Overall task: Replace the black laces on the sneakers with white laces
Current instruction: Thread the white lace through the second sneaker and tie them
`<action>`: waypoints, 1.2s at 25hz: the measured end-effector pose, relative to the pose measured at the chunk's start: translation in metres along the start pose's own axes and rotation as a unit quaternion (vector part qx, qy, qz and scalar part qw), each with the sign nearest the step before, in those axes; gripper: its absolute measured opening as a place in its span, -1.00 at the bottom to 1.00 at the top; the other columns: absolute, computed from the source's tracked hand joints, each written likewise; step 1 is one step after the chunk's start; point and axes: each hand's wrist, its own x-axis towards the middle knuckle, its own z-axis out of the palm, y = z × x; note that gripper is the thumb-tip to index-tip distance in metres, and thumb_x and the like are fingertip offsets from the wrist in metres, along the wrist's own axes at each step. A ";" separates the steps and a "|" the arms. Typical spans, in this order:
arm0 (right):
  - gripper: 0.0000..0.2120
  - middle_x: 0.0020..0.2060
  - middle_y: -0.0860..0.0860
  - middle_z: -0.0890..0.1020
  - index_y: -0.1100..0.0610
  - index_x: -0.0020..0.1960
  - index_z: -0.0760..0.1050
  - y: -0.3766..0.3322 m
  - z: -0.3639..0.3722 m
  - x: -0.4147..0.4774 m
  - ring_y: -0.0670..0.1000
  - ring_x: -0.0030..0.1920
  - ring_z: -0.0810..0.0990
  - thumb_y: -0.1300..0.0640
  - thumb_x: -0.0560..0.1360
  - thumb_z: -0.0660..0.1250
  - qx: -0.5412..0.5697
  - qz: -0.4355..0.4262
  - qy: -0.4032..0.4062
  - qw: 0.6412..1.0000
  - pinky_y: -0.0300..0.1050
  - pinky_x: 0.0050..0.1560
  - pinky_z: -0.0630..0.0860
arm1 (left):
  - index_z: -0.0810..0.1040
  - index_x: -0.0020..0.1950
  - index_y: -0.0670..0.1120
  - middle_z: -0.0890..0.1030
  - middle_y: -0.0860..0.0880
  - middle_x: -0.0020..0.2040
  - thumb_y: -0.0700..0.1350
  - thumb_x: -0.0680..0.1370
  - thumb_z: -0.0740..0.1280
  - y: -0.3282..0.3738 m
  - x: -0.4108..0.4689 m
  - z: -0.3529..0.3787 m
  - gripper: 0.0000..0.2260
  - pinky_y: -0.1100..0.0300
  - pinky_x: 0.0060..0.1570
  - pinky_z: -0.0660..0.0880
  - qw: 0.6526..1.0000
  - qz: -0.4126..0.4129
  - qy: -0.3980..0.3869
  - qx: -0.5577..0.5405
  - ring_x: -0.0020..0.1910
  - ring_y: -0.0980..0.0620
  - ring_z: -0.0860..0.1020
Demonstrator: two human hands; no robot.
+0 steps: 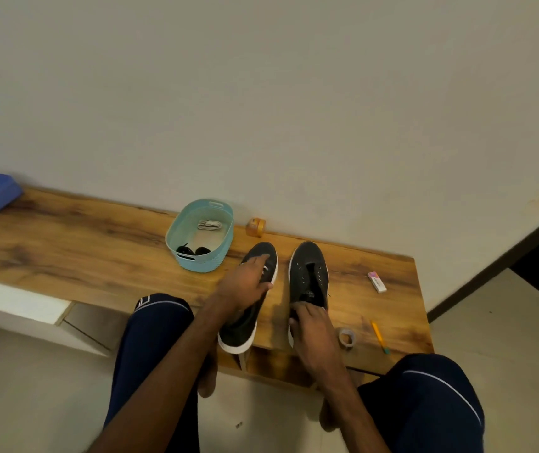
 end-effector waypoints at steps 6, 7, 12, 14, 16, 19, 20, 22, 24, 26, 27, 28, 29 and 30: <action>-0.68 0.28 0.01 0.54 0.08 0.37 0.45 -0.051 0.002 0.066 0.01 0.30 0.45 0.15 0.63 0.23 0.029 -0.040 0.012 0.999 -0.05 0.39 0.37 | 0.19 0.55 -0.12 0.35 -0.12 0.48 -0.07 0.65 0.24 -0.046 0.015 -0.046 -0.50 -0.12 0.26 0.44 0.997 -0.048 0.042 0.031 0.39 -0.14 0.40; -0.68 0.27 0.03 0.55 0.11 0.36 0.46 -0.064 0.005 0.083 0.04 0.29 0.46 0.17 0.62 0.23 0.023 -0.058 0.003 0.998 -0.03 0.37 0.38 | 0.19 0.54 -0.13 0.35 -0.12 0.46 -0.08 0.65 0.23 -0.053 0.015 -0.049 -0.52 -0.12 0.21 0.47 0.995 -0.074 0.044 0.053 0.36 -0.15 0.41; -0.72 0.25 0.16 0.55 0.25 0.30 0.47 -0.123 0.025 0.183 0.16 0.27 0.46 0.24 0.62 0.19 -0.030 -0.126 -0.046 0.990 -0.02 0.27 0.36 | 0.18 0.49 -0.17 0.35 -0.12 0.43 -0.17 0.64 0.18 -0.081 0.015 -0.058 -0.56 -0.07 0.15 0.51 0.981 -0.162 0.055 0.088 0.37 -0.14 0.39; -0.71 0.27 0.19 0.53 0.27 0.31 0.46 -0.142 0.039 0.220 0.18 0.29 0.45 0.23 0.63 0.18 -0.063 -0.142 -0.066 0.986 0.01 0.30 0.35 | 0.14 0.53 -0.18 0.31 -0.12 0.47 -0.18 0.64 0.19 -0.093 0.015 -0.061 -0.52 -0.07 0.19 0.51 0.980 -0.170 0.064 0.080 0.42 -0.12 0.34; -0.70 0.27 0.21 0.51 0.28 0.31 0.46 -0.153 0.055 0.253 0.20 0.29 0.45 0.22 0.61 0.21 -0.097 -0.151 -0.091 0.980 0.02 0.30 0.37 | 0.12 0.55 -0.18 0.27 -0.11 0.51 -0.17 0.64 0.20 -0.102 0.016 -0.063 -0.50 -0.06 0.20 0.50 0.979 -0.170 0.075 0.084 0.44 -0.10 0.31; -0.64 0.35 0.24 0.43 0.27 0.38 0.42 -0.165 0.080 0.299 0.23 0.35 0.40 0.18 0.61 0.21 -0.159 -0.155 -0.151 0.963 0.04 0.37 0.34 | 0.10 0.55 -0.17 0.27 -0.11 0.51 -0.17 0.65 0.19 -0.108 0.019 -0.062 -0.50 -0.05 0.20 0.50 0.976 -0.180 0.091 0.077 0.45 -0.08 0.31; -0.63 0.37 0.23 0.41 0.25 0.40 0.42 -0.166 0.087 0.311 0.23 0.37 0.38 0.17 0.62 0.20 -0.177 -0.152 -0.172 0.957 0.07 0.38 0.35 | 0.08 0.56 -0.17 0.27 -0.11 0.51 -0.17 0.65 0.18 -0.108 0.019 -0.061 -0.49 -0.05 0.20 0.49 0.976 -0.183 0.095 0.076 0.46 -0.08 0.30; -0.62 0.36 0.20 0.40 0.18 0.41 0.43 -0.167 0.100 0.330 0.23 0.36 0.37 0.13 0.63 0.18 -0.216 -0.147 -0.205 0.943 0.16 0.36 0.39 | 0.06 0.56 -0.16 0.25 -0.11 0.52 -0.17 0.64 0.21 -0.109 0.022 -0.059 -0.46 -0.05 0.20 0.48 0.975 -0.186 0.100 0.070 0.46 -0.07 0.29; -0.63 0.33 0.19 0.42 0.17 0.39 0.44 -0.164 0.112 0.341 0.22 0.34 0.37 0.09 0.63 0.16 -0.254 -0.138 -0.229 0.930 0.20 0.33 0.41 | 0.05 0.57 -0.16 0.24 -0.12 0.52 -0.17 0.62 0.23 -0.110 0.025 -0.060 -0.43 -0.04 0.21 0.47 0.975 -0.189 0.104 0.058 0.46 -0.08 0.29; -0.64 0.30 0.21 0.45 0.21 0.36 0.45 -0.162 0.122 0.343 0.21 0.30 0.41 0.08 0.64 0.13 -0.271 -0.129 -0.251 0.920 0.17 0.29 0.40 | 0.05 0.57 -0.16 0.25 -0.12 0.52 -0.18 0.62 0.24 -0.113 0.026 -0.062 -0.42 -0.04 0.21 0.47 0.974 -0.191 0.111 0.051 0.45 -0.08 0.31; -0.64 0.30 0.22 0.46 0.22 0.35 0.44 -0.163 0.126 0.344 0.21 0.29 0.41 0.09 0.64 0.11 -0.270 -0.125 -0.260 0.919 0.16 0.28 0.40 | 0.05 0.57 -0.16 0.26 -0.12 0.52 -0.18 0.61 0.24 -0.113 0.026 -0.062 -0.42 -0.03 0.21 0.47 0.974 -0.191 0.115 0.050 0.45 -0.08 0.32; -0.64 0.30 0.23 0.45 0.23 0.36 0.43 -0.164 0.129 0.345 0.22 0.29 0.41 0.10 0.65 0.10 -0.260 -0.115 -0.267 0.921 0.14 0.28 0.40 | 0.05 0.56 -0.16 0.27 -0.12 0.51 -0.17 0.61 0.24 -0.114 0.027 -0.062 -0.42 -0.03 0.21 0.47 0.973 -0.190 0.117 0.048 0.44 -0.08 0.33; -0.63 0.30 0.23 0.46 0.26 0.36 0.43 -0.167 0.128 0.344 0.22 0.29 0.42 0.11 0.66 0.09 -0.243 -0.104 -0.267 0.927 0.11 0.27 0.41 | 0.05 0.56 -0.16 0.27 -0.13 0.51 -0.17 0.61 0.24 -0.113 0.027 -0.062 -0.43 -0.02 0.22 0.47 0.973 -0.191 0.119 0.045 0.43 -0.08 0.33; -0.64 0.27 0.24 0.48 0.29 0.33 0.44 -0.169 0.126 0.343 0.22 0.26 0.45 0.11 0.66 0.10 -0.210 -0.088 -0.259 0.938 0.07 0.24 0.42 | 0.05 0.56 -0.16 0.27 -0.13 0.51 -0.16 0.61 0.24 -0.112 0.028 -0.062 -0.43 -0.02 0.22 0.47 0.973 -0.192 0.120 0.041 0.43 -0.08 0.34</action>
